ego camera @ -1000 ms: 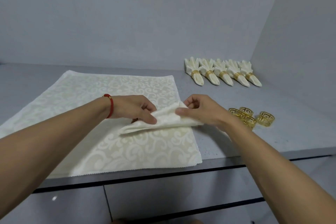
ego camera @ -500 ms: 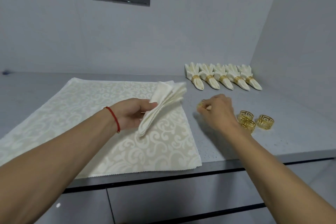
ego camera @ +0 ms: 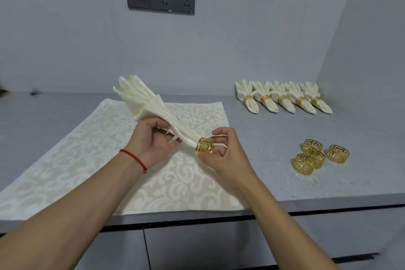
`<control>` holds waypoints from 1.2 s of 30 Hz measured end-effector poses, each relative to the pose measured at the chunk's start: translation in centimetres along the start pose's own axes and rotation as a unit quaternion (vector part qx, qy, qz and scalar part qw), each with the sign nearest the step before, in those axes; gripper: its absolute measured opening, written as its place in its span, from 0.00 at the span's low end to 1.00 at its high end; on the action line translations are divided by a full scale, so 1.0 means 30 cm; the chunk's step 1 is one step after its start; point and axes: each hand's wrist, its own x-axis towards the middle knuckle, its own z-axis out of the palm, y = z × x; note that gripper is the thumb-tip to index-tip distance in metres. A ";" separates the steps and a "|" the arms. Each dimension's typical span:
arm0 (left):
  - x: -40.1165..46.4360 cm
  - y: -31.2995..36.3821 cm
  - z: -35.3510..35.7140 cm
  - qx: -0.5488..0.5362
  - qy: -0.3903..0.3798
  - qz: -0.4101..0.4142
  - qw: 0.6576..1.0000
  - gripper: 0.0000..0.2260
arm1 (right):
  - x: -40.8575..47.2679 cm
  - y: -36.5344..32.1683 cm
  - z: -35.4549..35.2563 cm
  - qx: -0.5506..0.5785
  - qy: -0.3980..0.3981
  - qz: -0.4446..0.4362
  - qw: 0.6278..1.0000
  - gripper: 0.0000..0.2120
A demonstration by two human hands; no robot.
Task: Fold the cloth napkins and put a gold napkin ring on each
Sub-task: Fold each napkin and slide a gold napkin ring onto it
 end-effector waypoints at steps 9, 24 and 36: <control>-0.082 -0.064 0.049 0.039 -0.021 -0.066 0.997 0.12 | 0.058 -0.085 0.078 -0.267 0.026 -0.180 0.946 0.21; -0.033 -0.079 0.016 -0.091 -0.050 -0.005 0.995 0.31 | 0.028 -0.066 0.090 -0.315 0.036 -0.165 0.934 0.22; -0.040 -0.081 0.035 -0.066 -0.058 0.004 0.996 0.16 | 0.004 -0.053 0.136 -0.345 0.029 -0.194 0.918 0.27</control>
